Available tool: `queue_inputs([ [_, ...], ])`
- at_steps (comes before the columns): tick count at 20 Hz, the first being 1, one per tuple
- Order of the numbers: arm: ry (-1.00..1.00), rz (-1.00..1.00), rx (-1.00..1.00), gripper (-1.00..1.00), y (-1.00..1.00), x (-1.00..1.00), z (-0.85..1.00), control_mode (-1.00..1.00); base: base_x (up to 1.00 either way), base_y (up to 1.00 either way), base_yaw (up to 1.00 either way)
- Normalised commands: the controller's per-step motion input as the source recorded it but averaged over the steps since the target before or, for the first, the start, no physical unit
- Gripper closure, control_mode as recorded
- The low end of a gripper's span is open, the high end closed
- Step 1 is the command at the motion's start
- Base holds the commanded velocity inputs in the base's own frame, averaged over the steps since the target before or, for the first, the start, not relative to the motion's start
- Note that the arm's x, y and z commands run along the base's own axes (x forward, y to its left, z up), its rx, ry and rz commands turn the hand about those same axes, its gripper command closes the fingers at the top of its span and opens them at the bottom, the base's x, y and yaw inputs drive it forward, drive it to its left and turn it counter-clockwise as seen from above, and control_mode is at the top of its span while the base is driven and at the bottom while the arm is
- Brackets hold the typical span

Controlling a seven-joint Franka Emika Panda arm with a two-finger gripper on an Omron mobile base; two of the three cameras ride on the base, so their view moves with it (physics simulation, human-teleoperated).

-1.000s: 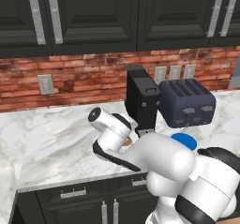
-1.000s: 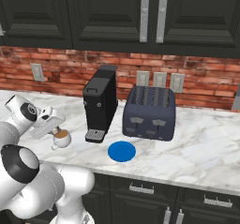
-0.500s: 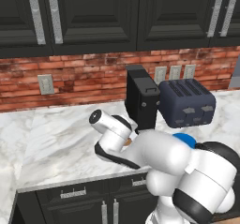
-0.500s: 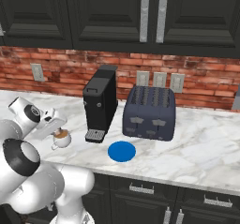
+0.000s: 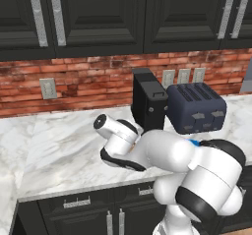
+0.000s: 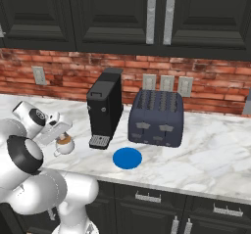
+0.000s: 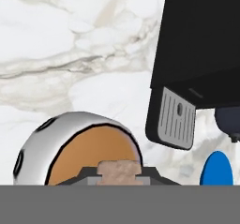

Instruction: Take a sugar cube from the saucer and place it inside the coffee. Then, grab milk from the fridge and place it next to the coffee on the counter to sweeten the coffee.

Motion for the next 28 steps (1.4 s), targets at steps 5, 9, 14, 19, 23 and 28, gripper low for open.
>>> queue_inputs([
  [5, 0.0, 0.0, -0.04, 1.0, 0.01, 0.05, -0.12, -1.0, 0.0, 0.0, 0.0],
  [9, 0.0, 0.0, -0.05, 1.0, 0.08, 0.01, -0.14, -1.0, 0.0, 0.0, 0.0],
  [14, 0.0, 0.0, -0.05, 1.0, 0.18, 0.0, -0.03, -1.0, 0.0, 0.0, 0.0],
  [19, 0.0, 0.0, -0.01, -1.0, 0.02, 0.0, 0.01, -1.0, 0.0, 0.0, 0.0],
  [23, 0.0, -0.01, 0.0, -1.0, 0.0, 0.0, 0.05, -1.0, 0.0, 0.0, 0.0],
  [28, 0.0, -0.01, 0.0, -1.0, -0.02, 0.0, 0.04, -1.0, 0.0, 0.0, 0.0],
])
